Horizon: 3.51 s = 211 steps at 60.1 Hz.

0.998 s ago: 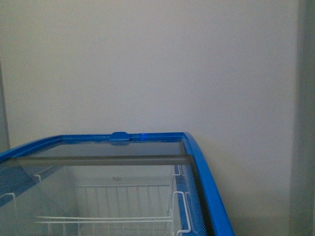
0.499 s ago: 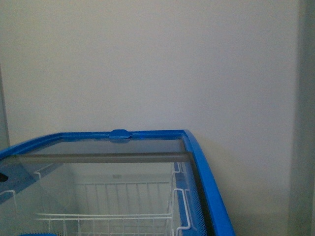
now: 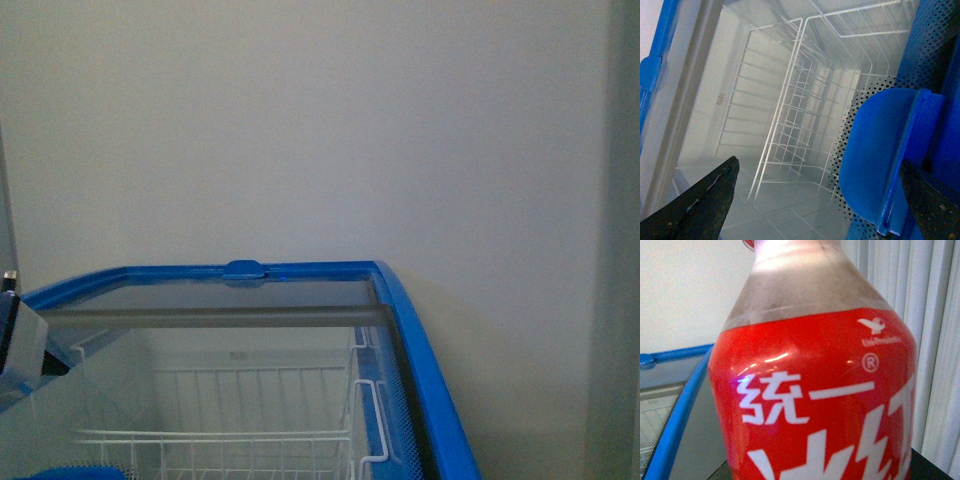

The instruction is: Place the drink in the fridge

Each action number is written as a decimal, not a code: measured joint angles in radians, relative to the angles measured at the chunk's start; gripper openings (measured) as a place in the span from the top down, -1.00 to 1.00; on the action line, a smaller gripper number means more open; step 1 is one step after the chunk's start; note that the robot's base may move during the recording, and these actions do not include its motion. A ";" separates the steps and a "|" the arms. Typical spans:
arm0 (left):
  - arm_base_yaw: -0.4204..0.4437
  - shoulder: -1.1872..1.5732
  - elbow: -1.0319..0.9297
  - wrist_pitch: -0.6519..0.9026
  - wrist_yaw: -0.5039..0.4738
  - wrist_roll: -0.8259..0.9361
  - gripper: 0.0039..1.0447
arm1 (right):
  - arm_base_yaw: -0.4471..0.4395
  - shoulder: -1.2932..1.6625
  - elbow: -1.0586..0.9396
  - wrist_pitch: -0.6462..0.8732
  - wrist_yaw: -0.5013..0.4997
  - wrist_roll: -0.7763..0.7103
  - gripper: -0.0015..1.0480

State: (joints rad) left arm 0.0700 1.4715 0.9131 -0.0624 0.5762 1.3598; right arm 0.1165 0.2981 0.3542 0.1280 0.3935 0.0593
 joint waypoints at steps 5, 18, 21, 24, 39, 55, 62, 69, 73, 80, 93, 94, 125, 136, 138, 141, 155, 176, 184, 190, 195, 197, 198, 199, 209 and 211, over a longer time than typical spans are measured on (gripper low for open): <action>-0.005 0.053 0.053 0.003 0.006 -0.008 -0.85 | 0.000 0.000 0.000 0.000 0.000 0.000 0.27; -0.029 0.192 0.222 0.072 -0.040 -0.048 -0.85 | 0.000 0.000 0.000 0.000 0.000 0.000 0.27; -0.035 0.218 0.257 0.072 -0.049 -0.053 -0.85 | 0.000 0.000 0.000 0.000 0.000 0.000 0.27; -0.041 0.249 0.300 0.072 -0.057 -0.058 -0.85 | 0.000 0.000 0.000 0.000 0.000 0.000 0.27; -0.082 0.406 0.513 0.105 -0.121 -0.087 -0.85 | 0.000 0.000 0.000 0.000 0.000 0.000 0.27; -0.126 0.563 0.755 0.068 -0.162 -0.085 -0.85 | 0.000 0.000 0.000 0.000 0.000 0.000 0.27; -0.142 0.605 0.823 0.072 -0.181 -0.087 -0.85 | 0.000 0.000 0.000 0.000 0.000 0.000 0.27; -0.154 0.627 0.858 0.098 -0.192 -0.087 -0.85 | 0.000 0.000 0.000 0.000 0.000 0.000 0.27; -0.158 0.632 0.861 0.132 -0.199 -0.091 -0.85 | 0.000 0.000 0.000 0.000 0.000 0.000 0.27; -0.168 0.634 0.855 0.223 -0.237 -0.109 -0.85 | 0.000 0.000 0.000 0.000 0.000 0.000 0.27; -0.167 0.549 0.691 0.365 -0.333 -0.288 -0.85 | 0.000 0.000 0.000 0.000 0.003 0.000 0.27; -0.166 0.539 0.678 0.372 -0.342 -0.313 -0.85 | 0.000 0.000 0.000 0.000 0.003 0.000 0.27; -0.088 -0.729 -0.503 0.377 -0.573 -1.314 -0.37 | 0.000 0.000 0.000 0.000 0.004 0.000 0.27; -0.073 -0.842 -0.626 0.409 -0.576 -1.345 0.14 | -0.095 0.056 0.136 -0.332 -0.267 -0.017 0.28; -0.073 -0.852 -0.653 0.410 -0.572 -1.347 0.28 | -0.130 0.086 0.174 -0.429 -0.372 -0.043 0.28; -0.073 -0.874 -0.687 0.410 -0.576 -1.350 0.48 | -0.167 0.145 0.194 -0.438 -0.460 -0.092 0.28; -0.072 -0.966 -0.764 0.416 -0.576 -1.355 0.96 | -0.127 0.592 0.499 -0.280 -0.559 -0.451 0.28; -0.072 -1.093 -0.839 0.365 -0.576 -1.355 0.96 | 0.170 1.241 1.081 -0.406 -0.546 -0.906 0.28; -0.072 -1.143 -0.857 0.335 -0.576 -1.355 0.96 | 0.292 1.407 1.219 -0.462 -0.508 -0.967 0.28; -0.072 -1.179 -0.868 0.309 -0.576 -1.355 0.96 | 0.372 1.529 1.311 -0.468 -0.484 -0.974 0.28; -0.072 -1.213 -0.890 0.312 -0.576 -1.355 0.96 | 0.421 1.618 1.376 -0.483 -0.471 -0.977 0.28; -0.072 -1.224 -0.899 0.304 -0.574 -1.355 0.96 | 0.431 1.641 1.390 -0.486 -0.468 -0.985 0.28; -0.072 -1.226 -0.899 0.303 -0.578 -1.356 0.96 | 0.436 1.653 1.397 -0.485 -0.464 -0.988 0.28; -0.072 -1.229 -0.899 0.302 -0.577 -1.355 0.96 | 0.439 1.661 1.403 -0.485 -0.461 -0.991 0.28; -0.072 -1.270 -0.899 0.267 -0.576 -1.356 0.96 | 0.455 1.748 1.446 -0.468 -0.437 -1.007 0.28; -0.072 -1.274 -0.899 0.262 -0.576 -1.356 0.96 | 0.455 1.759 1.450 -0.464 -0.435 -1.010 0.28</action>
State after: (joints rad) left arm -0.0017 0.1974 0.0143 0.1993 0.0002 0.0040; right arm 0.5716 2.0567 1.8042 -0.3363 -0.0410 -0.9508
